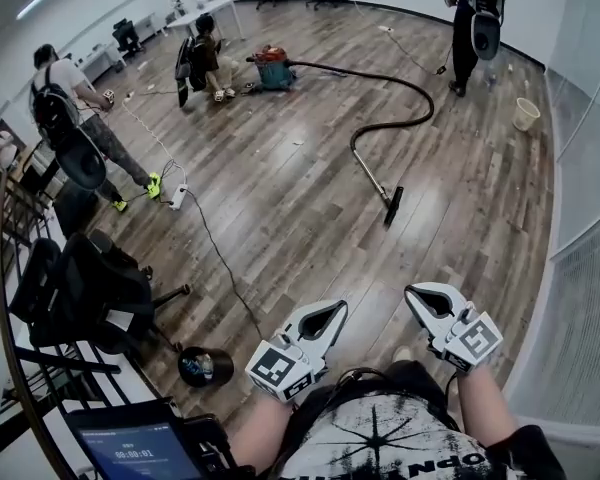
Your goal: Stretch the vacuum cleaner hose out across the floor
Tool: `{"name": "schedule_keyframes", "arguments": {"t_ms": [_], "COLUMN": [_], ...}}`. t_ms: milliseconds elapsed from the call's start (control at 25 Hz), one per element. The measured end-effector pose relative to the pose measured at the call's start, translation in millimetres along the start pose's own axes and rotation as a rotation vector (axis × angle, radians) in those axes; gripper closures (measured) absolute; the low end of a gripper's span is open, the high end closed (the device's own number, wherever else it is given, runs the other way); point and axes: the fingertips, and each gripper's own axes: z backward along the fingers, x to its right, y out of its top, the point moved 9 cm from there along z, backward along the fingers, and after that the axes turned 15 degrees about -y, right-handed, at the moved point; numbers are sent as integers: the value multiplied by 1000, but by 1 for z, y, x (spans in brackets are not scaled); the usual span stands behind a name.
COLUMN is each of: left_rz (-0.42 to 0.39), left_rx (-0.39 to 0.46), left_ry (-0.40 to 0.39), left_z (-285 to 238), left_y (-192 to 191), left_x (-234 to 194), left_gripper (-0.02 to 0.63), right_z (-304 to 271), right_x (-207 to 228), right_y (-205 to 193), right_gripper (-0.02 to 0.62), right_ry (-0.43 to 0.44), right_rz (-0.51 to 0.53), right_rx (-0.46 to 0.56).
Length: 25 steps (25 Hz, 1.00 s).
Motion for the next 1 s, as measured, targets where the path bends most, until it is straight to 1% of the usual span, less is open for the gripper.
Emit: {"name": "schedule_keyframes", "arguments": {"t_ms": [160, 320, 480, 600, 720, 920, 1000], "left_rz": [2, -7, 2, -6, -18, -65, -47], "left_rx": [0, -17, -27, -30, -28, -71, -54], "left_ry": [9, 6, -8, 1, -7, -40, -48], "left_z": [-13, -39, -82, -123, -168, -208, -220], "left_y": [1, 5, -4, -8, -3, 22, 24], "left_x": [-4, -10, -16, -23, -23, -13, -10], "left_gripper": [604, 604, 604, 604, 604, 604, 604], "right_z": [1, 3, 10, 23, 38, 51, 54], "right_x": [20, 44, 88, 133, 174, 197, 206], "right_y": [-8, -10, -23, -27, -24, -6, -6], "right_gripper": [588, 588, 588, 588, 588, 588, 588], "right_ry": [22, 28, 39, 18, -1, 0, 0], "right_rz": [94, 94, 160, 135, 106, 73, 45], "right_rx": [7, 30, 12, 31, 44, 58, 69]}}
